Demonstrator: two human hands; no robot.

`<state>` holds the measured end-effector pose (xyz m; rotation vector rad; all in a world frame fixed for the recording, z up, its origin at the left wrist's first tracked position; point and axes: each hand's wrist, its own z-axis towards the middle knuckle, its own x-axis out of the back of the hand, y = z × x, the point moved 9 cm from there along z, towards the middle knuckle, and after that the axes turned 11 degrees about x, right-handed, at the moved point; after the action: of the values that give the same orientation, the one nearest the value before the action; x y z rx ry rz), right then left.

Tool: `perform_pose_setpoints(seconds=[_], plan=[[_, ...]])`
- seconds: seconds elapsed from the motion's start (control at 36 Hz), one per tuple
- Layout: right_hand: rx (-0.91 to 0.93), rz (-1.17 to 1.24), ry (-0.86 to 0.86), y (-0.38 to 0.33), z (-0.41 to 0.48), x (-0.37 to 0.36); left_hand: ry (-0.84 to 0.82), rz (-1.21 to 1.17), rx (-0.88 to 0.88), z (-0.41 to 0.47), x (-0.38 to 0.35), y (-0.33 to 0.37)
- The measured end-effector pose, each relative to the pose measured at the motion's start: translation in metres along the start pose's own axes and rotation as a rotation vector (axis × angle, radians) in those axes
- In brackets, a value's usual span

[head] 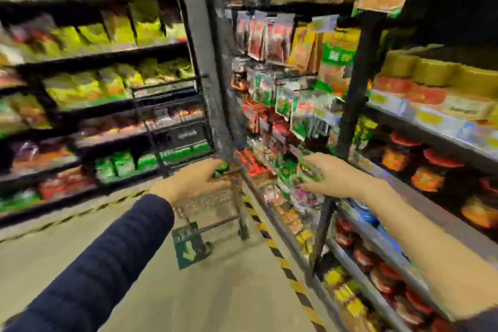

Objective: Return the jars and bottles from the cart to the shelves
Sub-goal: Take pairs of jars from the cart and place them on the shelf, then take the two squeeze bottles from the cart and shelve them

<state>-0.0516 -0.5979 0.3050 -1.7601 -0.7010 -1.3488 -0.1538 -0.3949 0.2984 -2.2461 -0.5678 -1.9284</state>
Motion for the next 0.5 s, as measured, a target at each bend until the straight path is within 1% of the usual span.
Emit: perform_pose_setpoints(seconds=[0.11, 0.19, 0.33, 0.5], plan=[[0.084, -0.034, -0.058, -0.030, 0.073, -0.015, -0.021, 0.022, 0.160, 0.015, -0.006, -0.076], [0.154, -0.081, -0.062, -0.045, 0.126, -0.024, -0.017, 0.042, 0.270, 0.027, -0.012, -0.120], [0.263, -0.153, -0.068, -0.056, 0.209, -0.045, -0.010, 0.032, 0.335, 0.062, -0.022, -0.164], [0.351, -0.221, -0.088, -0.050, 0.315, -0.071, -0.015, 0.067, 0.412, 0.137, -0.032, -0.205]])
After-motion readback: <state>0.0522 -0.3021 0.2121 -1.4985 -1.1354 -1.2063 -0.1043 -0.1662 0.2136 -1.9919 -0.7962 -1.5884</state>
